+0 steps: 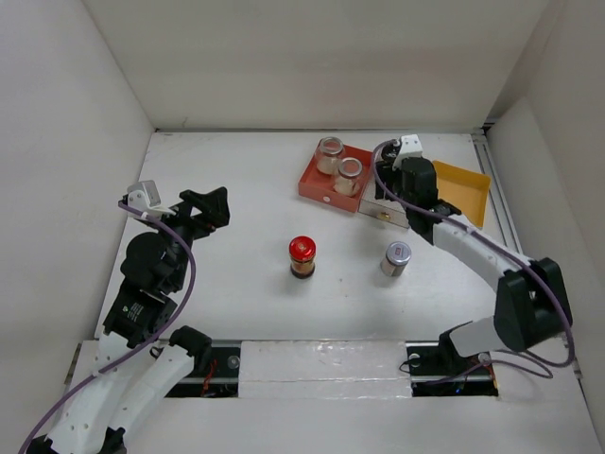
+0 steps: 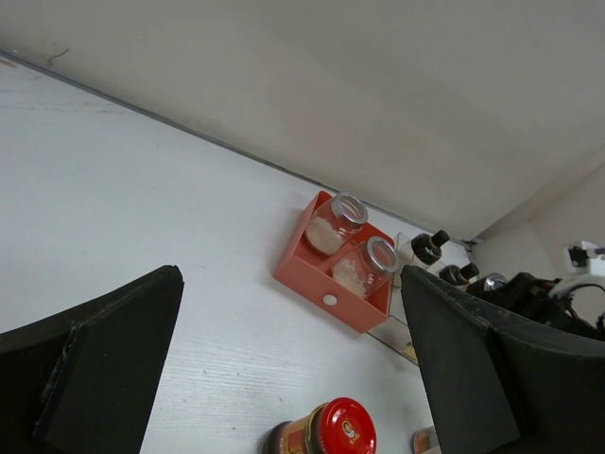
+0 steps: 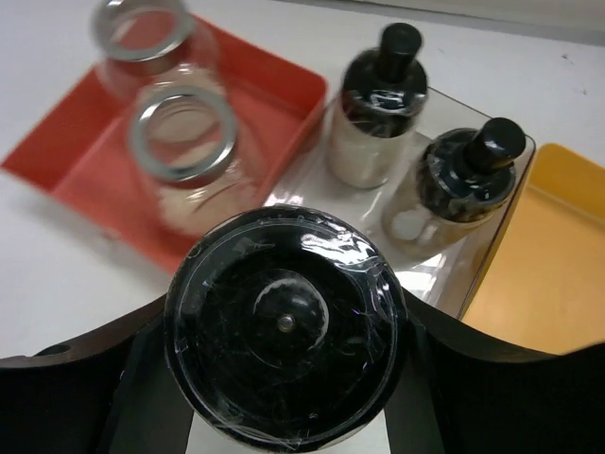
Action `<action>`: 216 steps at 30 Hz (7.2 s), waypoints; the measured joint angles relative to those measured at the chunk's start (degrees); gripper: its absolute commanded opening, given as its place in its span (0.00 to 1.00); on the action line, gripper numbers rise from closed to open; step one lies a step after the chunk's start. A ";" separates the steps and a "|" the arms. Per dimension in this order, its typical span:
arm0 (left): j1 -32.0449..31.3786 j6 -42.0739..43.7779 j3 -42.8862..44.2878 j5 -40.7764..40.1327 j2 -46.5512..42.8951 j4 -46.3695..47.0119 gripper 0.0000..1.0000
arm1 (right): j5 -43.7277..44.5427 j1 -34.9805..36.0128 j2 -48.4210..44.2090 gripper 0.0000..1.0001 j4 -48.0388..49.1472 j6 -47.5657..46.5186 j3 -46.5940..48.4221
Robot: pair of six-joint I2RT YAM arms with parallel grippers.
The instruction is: Organize the condiment bottles
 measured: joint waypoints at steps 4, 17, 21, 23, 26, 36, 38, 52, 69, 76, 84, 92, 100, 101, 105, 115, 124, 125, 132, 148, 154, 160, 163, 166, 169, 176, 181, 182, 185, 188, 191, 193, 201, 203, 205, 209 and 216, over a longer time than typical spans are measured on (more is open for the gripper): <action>0.02 0.00 0.00 0.09 -0.02 0.00 0.96 | 0.13 -4.11 8.11 0.56 3.34 -0.13 1.84; 0.00 0.02 0.00 0.66 0.00 0.00 0.96 | -5.95 -6.64 16.92 1.00 7.98 1.81 1.95; 0.00 0.04 0.00 0.76 0.09 0.00 0.97 | -5.73 -5.90 11.34 1.00 7.54 1.46 1.88; 0.00 0.07 0.00 0.74 0.24 0.00 0.97 | -4.22 -4.44 6.58 1.00 7.13 1.03 1.38; 0.00 0.09 0.00 0.72 0.46 0.00 0.97 | -3.96 0.17 -1.77 1.00 7.26 -0.11 -0.63; 0.00 0.09 0.00 0.72 0.94 0.00 0.99 | -22.64 20.57 -5.40 1.00 0.15 -5.25 -3.76; 0.00 0.11 0.00 0.70 1.11 0.00 0.99 | -24.76 23.50 -3.69 1.00 -1.53 -5.99 -3.74; 0.00 0.35 0.00 0.35 1.60 0.00 0.99 | -26.91 26.93 12.63 0.80 -3.45 -7.78 1.88; 0.00 0.57 0.00 2.27 1.57 0.00 0.99 | -14.73 12.39 -4.68 0.55 -0.50 -5.53 6.86; 0.00 0.57 0.00 4.61 1.22 0.00 0.99 | 1.09 -9.03 -11.02 0.57 5.97 -4.35 9.25; 0.00 0.57 0.00 5.97 1.22 0.00 0.99 | 0.07 -25.31 1.77 0.57 5.53 0.13 9.44; 0.00 0.57 0.00 6.01 1.22 0.00 0.99 | -8.00 -31.87 15.10 0.57 5.38 2.69 10.01; 0.00 0.57 0.00 5.99 1.42 0.00 0.99 | -12.31 -31.87 21.35 0.57 8.68 3.50 12.26; 0.00 0.57 0.00 5.99 1.53 0.00 0.99 | -12.35 -31.87 22.34 0.57 9.20 3.52 12.81; 0.02 0.57 0.00 5.99 1.73 0.00 0.99 | -12.44 -31.89 25.88 0.60 10.43 3.52 14.84; 0.02 0.57 0.00 6.01 1.77 0.02 0.99 | -12.76 -31.89 28.24 0.91 13.75 3.76 16.02; 0.00 0.57 0.00 5.99 1.75 0.02 0.99 | -13.16 -31.41 16.20 0.93 14.60 3.74 13.42; 0.00 0.57 0.00 6.01 1.75 0.02 0.99 | -13.00 -30.99 12.87 0.87 14.86 3.82 11.98; 0.00 0.57 0.00 5.92 0.33 0.02 0.94 | -8.76 -14.71 -19.15 0.28 15.76 8.04 -12.02; 0.02 0.96 0.00 7.34 -0.33 0.50 0.80 | -9.79 -0.04 -29.18 1.00 -26.18 9.99 -19.52; 0.00 0.96 0.00 7.34 -0.33 0.55 0.82 | -9.05 3.80 -24.11 0.98 -27.12 10.12 -19.71; 0.00 0.96 0.00 7.34 -0.33 0.66 0.82 | -3.17 4.31 -22.23 0.65 -25.22 10.75 -19.93; 0.00 0.96 0.00 7.39 -0.33 0.68 0.82 | -0.50 4.68 -21.68 0.48 -23.78 11.02 -20.04; 0.00 0.96 0.00 7.41 -0.33 0.70 0.83 | 1.88 4.90 -21.81 0.48 -24.28 10.27 -19.65; 0.00 0.96 0.00 7.43 -0.31 0.66 0.85 | 5.20 4.39 -23.65 0.48 -26.18 8.17 -17.18; 0.00 0.96 0.00 7.54 0.68 0.83 0.89 | 6.93 -11.32 -24.09 0.44 -20.20 4.00 -5.79; 0.00 0.94 0.00 7.98 2.19 0.79 0.94 | 4.26 -24.52 -17.66 0.45 -10.16 3.45 -4.37; 0.00 0.94 0.00 8.04 2.21 0.79 0.94 | 3.80 -26.36 -15.06 0.45 -9.55 3.45 -3.67; 0.02 0.92 0.00 8.04 2.01 0.83 0.95 | 1.36 -30.73 -6.34 0.48 -7.80 3.26 -0.90; 0.00 0.92 0.00 8.04 1.84 0.85 0.95 | -1.75 -33.73 1.40 0.48 -5.97 3.45 1.44; 0.00 0.92 0.00 8.04 1.84 0.83 0.95 | -3.50 -35.52 7.56 0.48 -5.64 3.45 4.52; 0.00 0.92 0.00 8.04 1.90 0.83 0.95 | -4.17 -36.46 10.91 0.49 -4.61 3.45 6.56; 0.00 0.92 0.00 7.93 3.19 0.81 0.99 | -5.44 -38.14 21.46 0.54 0.20 3.67 13.81; 0.00 0.92 0.00 7.72 3.45 0.83 1.00 | -6.03 -38.38 22.86 0.56 0.72 4.00 14.08; 0.00 0.92 0.00 7.54 4.00 0.81 1.00 | -6.19 -38.60 23.85 0.62 0.72 4.50 14.08; 0.00 0.92 0.00 7.50 4.90 0.76 1.00 | -6.43 -38.82 24.81 0.82 0.55 5.38 14.08; 0.00 0.92 0.00 7.50 4.98 0.61 1.00 | -6.75 -39.43 21.84 1.00 2.64 7.23 14.01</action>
